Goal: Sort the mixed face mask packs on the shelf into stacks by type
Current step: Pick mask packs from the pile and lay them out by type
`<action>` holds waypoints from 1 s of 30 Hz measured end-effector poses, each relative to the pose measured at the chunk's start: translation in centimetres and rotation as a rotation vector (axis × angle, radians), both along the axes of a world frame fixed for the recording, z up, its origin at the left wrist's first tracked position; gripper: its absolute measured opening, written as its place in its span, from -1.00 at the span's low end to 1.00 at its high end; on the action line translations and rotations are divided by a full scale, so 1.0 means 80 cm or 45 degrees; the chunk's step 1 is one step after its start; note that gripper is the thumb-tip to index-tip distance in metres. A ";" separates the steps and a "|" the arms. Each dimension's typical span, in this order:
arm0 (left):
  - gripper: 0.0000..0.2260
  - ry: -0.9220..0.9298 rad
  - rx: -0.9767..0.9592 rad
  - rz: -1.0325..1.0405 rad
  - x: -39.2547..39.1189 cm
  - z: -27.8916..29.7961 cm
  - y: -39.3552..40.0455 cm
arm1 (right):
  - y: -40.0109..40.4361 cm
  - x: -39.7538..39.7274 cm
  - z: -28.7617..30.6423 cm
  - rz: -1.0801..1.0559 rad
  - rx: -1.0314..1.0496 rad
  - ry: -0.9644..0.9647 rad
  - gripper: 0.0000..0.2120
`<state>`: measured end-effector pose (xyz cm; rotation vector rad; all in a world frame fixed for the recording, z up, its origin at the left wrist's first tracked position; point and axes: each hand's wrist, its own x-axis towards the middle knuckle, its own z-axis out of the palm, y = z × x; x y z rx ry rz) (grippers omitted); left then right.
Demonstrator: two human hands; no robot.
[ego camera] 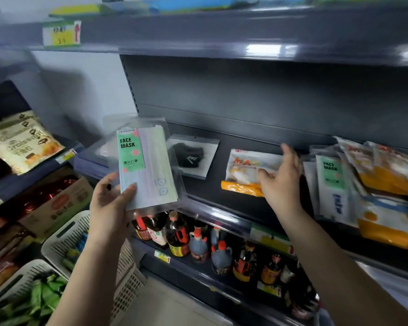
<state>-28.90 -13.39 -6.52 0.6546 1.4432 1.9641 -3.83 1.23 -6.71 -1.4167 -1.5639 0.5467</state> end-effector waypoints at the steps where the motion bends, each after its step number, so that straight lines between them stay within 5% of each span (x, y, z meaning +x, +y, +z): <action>1: -0.74 0.008 -0.002 0.010 -0.011 0.003 0.008 | 0.002 -0.013 0.007 0.063 0.030 -0.040 -0.41; 5: -0.75 -0.043 0.035 0.016 -0.058 0.012 0.037 | 0.011 -0.087 0.029 0.323 -0.156 0.189 -0.59; 11: -0.73 -0.164 0.047 -0.141 -0.140 0.006 0.075 | 0.015 -0.224 0.027 0.639 -0.328 0.147 -0.56; 16: -0.63 -0.146 0.025 -0.351 -0.236 -0.002 0.111 | 0.029 -0.340 0.022 0.586 -0.638 0.303 -0.32; 20: -0.69 -0.033 -0.110 -0.483 -0.312 -0.001 0.140 | 0.043 -0.413 0.009 0.464 -0.651 0.350 -0.51; 25: -0.77 0.272 -0.376 -0.538 -0.380 0.008 0.189 | 0.064 -0.472 0.003 0.307 -0.599 0.270 -0.60; 28: -0.37 0.592 -0.603 -0.492 -0.397 0.004 0.217 | 0.077 -0.485 -0.002 0.208 -0.517 0.016 -0.51; 30: -0.35 0.890 -0.683 -0.478 -0.400 -0.002 0.227 | 0.082 -0.488 -0.008 0.190 -0.521 -0.243 -0.37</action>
